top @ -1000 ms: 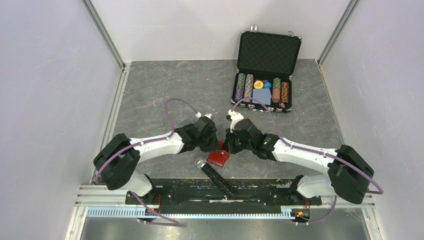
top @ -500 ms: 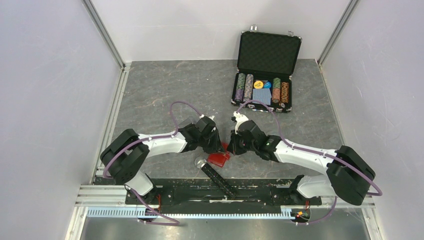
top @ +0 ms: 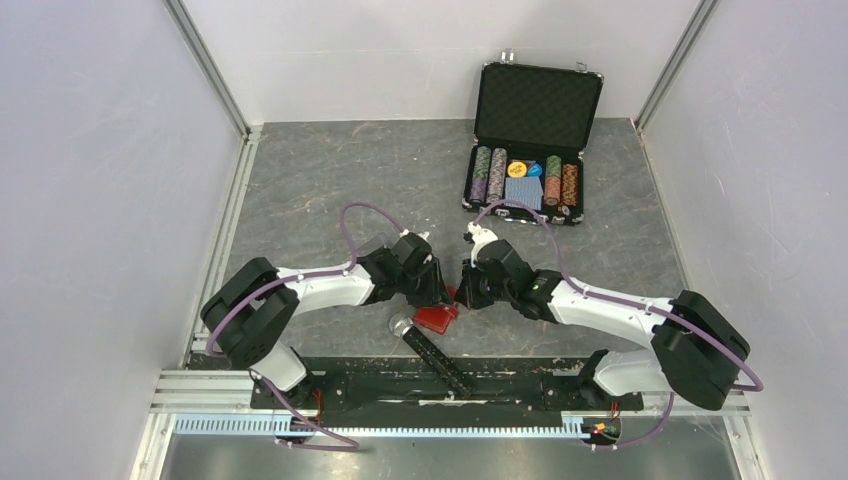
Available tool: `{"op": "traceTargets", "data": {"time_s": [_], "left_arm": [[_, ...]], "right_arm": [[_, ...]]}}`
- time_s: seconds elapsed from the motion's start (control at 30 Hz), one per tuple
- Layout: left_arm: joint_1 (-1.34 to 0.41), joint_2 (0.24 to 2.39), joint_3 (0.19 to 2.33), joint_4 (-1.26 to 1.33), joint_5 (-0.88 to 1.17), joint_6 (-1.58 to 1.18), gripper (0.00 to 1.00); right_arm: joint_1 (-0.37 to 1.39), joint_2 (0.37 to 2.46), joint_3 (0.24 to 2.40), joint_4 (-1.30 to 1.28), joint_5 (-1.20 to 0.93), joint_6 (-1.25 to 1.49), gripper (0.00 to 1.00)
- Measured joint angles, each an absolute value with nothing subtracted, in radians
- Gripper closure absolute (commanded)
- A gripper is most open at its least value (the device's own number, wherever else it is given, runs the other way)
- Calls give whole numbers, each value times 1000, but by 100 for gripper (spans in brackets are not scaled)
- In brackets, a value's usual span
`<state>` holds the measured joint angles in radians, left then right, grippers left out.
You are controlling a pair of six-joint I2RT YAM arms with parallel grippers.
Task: Put the credit cards into the card holder
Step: Close the card holder at the center of the board.
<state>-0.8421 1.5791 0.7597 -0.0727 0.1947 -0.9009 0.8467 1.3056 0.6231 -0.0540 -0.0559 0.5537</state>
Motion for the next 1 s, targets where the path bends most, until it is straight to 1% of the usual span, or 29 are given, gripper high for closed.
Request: {"op": "traceTargets", "data": {"time_s": [0.1, 0.17, 0.23, 0.37, 0.53, 0.8, 0.97, 1.0], "left_arm": [[-842, 1579, 760, -75, 194, -900, 85], [-842, 1579, 760, -76, 194, -899, 94], [-842, 1577, 760, -78, 193, -900, 98], [-842, 1558, 763, -115, 175, -899, 97], [-842, 1528, 792, -202, 122, -871, 88], [-842, 1533, 822, -271, 64, -816, 87], [-842, 1556, 828, -294, 52, -798, 75], [-842, 1556, 829, -297, 51, -794, 71]], "right_arm": [[847, 1306, 623, -54, -56, 553, 100], [847, 1306, 623, -54, -56, 553, 100], [847, 1306, 623, -54, -57, 554, 100], [847, 1306, 623, -54, -65, 553, 100], [847, 1314, 623, -52, -88, 553, 100], [847, 1369, 617, 9, -148, 562, 100], [847, 1409, 617, 52, -173, 570, 100], [847, 1418, 617, 57, -178, 570, 100]]}}
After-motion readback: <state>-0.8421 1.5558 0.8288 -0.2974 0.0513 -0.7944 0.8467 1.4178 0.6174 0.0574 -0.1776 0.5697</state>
